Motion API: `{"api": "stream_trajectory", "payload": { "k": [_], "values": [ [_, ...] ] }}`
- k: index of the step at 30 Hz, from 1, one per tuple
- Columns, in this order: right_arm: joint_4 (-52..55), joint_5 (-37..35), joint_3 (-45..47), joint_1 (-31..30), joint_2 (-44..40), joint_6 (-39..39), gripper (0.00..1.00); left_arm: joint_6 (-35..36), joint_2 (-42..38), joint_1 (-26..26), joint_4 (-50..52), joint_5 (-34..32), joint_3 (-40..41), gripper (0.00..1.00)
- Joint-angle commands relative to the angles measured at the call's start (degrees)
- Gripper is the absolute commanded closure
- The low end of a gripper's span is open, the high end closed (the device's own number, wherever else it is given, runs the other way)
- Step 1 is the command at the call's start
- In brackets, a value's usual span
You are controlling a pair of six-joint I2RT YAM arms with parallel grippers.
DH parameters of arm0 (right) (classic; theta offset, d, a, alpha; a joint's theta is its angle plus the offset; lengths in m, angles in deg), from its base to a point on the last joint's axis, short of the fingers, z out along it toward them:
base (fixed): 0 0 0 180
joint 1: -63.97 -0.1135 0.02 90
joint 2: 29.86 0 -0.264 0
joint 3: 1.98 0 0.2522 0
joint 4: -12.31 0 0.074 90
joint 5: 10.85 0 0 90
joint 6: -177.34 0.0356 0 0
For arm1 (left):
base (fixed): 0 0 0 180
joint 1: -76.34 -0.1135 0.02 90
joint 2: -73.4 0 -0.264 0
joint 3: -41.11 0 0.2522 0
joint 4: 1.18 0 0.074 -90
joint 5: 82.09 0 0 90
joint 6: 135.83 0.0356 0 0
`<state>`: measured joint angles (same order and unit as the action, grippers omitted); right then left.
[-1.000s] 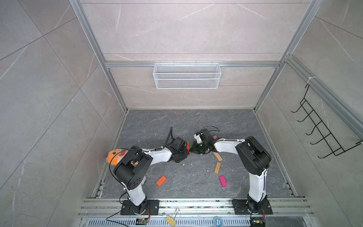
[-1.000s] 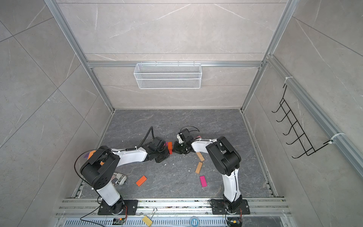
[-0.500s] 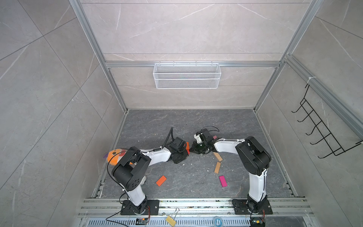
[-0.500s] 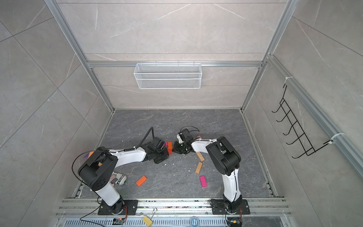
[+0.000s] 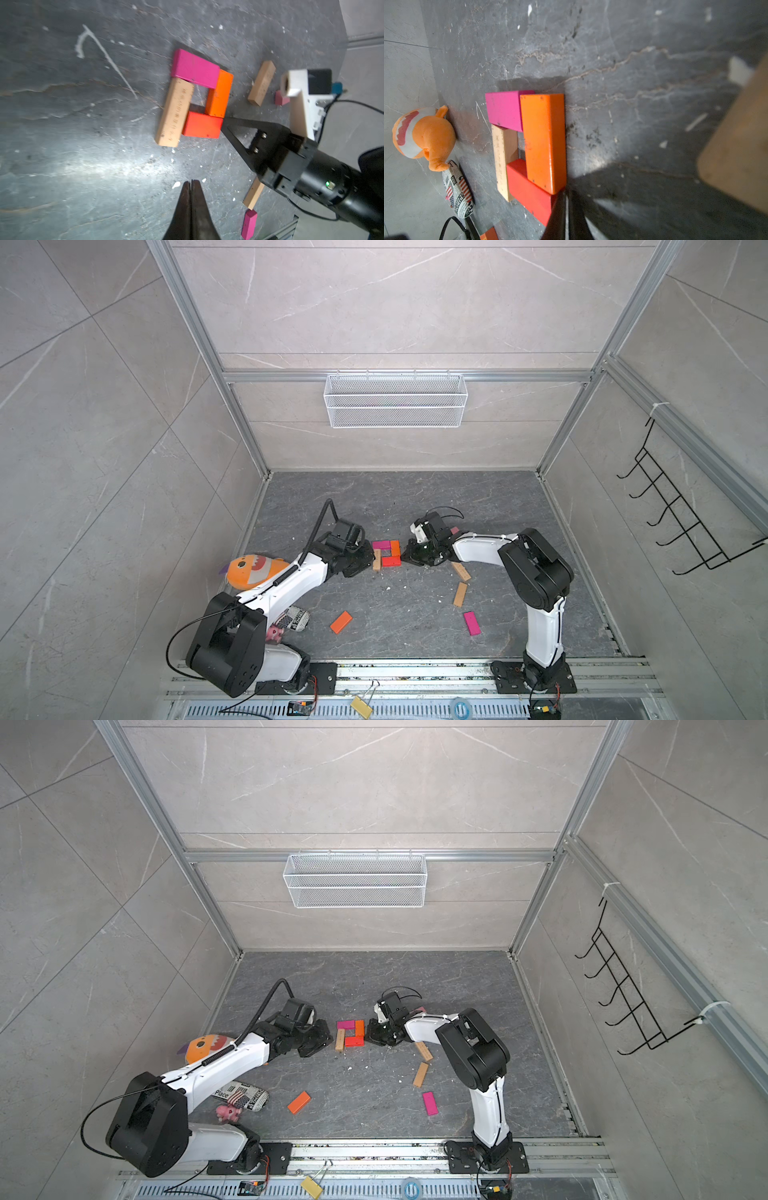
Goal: Assemble the letter p with building blocks
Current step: Assemble the building block at the center of the board, then adjust the building block at the center of the board.
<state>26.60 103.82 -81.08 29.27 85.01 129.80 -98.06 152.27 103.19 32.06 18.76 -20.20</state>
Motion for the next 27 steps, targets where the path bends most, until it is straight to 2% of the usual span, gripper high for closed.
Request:
{"api": "stream_trajectory", "payload": {
  "k": [1, 12, 27],
  "values": [
    [2.81, -2.81, 1.65, -0.22, 2.11, 0.37, 0.89, 2.80, 2.22, -3.49, 1.35, 5.01, 1.06, 1.00],
    [2.62, -2.52, 2.22, -0.22, 1.94, 0.43, 0.89, 5.62, 14.52, -3.92, -2.53, 8.18, -1.77, 1.00],
    [2.54, -2.52, 2.58, -0.22, 1.93, 0.48, 0.89, 8.20, 20.67, -4.07, -1.73, 7.78, -6.56, 1.00]
  ]
}}
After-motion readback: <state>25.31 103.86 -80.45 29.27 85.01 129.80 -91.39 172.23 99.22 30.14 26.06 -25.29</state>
